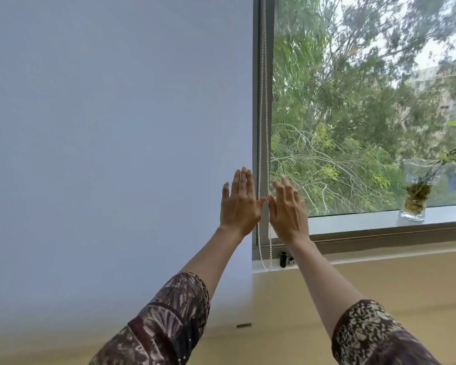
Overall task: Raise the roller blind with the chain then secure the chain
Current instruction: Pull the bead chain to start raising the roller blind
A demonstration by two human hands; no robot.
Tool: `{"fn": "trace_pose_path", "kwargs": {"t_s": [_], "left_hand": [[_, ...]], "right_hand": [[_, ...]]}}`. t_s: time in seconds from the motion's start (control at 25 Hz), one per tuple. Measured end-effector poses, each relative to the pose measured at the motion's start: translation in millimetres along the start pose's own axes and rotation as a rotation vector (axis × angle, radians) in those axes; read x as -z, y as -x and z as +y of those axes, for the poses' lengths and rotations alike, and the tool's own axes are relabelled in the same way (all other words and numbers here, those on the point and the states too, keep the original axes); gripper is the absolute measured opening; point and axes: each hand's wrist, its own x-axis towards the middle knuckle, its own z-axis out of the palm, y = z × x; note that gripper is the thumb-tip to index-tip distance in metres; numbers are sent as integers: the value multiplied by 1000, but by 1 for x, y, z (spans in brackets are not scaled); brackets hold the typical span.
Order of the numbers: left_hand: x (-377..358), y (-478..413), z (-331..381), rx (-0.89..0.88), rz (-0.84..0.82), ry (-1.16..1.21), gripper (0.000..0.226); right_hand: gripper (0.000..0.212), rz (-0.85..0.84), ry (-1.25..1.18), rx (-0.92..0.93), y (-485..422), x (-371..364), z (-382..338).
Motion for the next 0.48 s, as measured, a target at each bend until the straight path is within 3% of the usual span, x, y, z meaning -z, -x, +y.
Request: {"fn": "trace_pose_path", "kwargs": {"t_s": [0.2,0.28,0.48], "left_hand": [[-21,-15,9,27,-20,-23,65],[-24,-15,13,3,51,-21,55],[-23,-24,7,-63,121,-36,28]], "right_hand": [[37,-10,-499,-264,-45,-6,3],[32,-2,-627,-341,-64,-3,-2],[27,-53,-950,-365,-115,10,-24]]}}
